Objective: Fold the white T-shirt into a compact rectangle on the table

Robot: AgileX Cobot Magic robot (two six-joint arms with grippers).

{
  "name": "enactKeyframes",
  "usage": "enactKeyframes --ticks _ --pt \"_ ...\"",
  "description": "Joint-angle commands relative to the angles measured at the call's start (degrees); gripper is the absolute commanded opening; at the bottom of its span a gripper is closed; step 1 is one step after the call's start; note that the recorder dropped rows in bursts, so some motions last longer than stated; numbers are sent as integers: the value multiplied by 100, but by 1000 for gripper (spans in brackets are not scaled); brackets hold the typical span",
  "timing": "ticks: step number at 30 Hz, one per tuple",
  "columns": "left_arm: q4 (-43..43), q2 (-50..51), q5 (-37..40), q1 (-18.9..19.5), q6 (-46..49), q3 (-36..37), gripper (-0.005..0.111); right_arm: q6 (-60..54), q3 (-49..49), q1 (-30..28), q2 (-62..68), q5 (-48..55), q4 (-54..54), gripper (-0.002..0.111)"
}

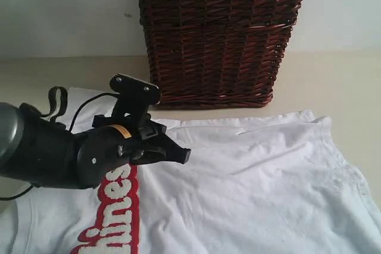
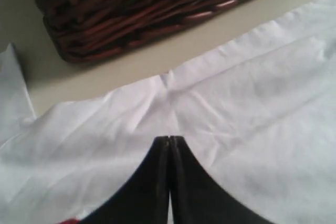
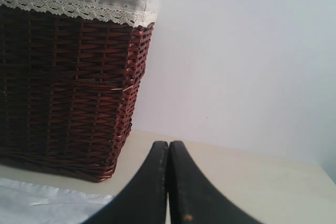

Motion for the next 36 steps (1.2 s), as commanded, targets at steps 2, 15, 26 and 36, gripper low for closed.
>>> enactKeyframes --ticks 2,15,26,36 --pt "35 473 449 232 -44 -559 0 -17 10 -28 -32 -15 -25 0" --pt "636 1895 1615 714 -17 -2087 0 -17 10 -28 -32 -15 -25 0" --pt "1118 2262 1644 850 -17 -2825 0 -17 10 -28 -32 -15 -25 0" --pt "1106 1218 1680 885 -17 -2826 0 -17 10 -28 -32 -15 -25 0"
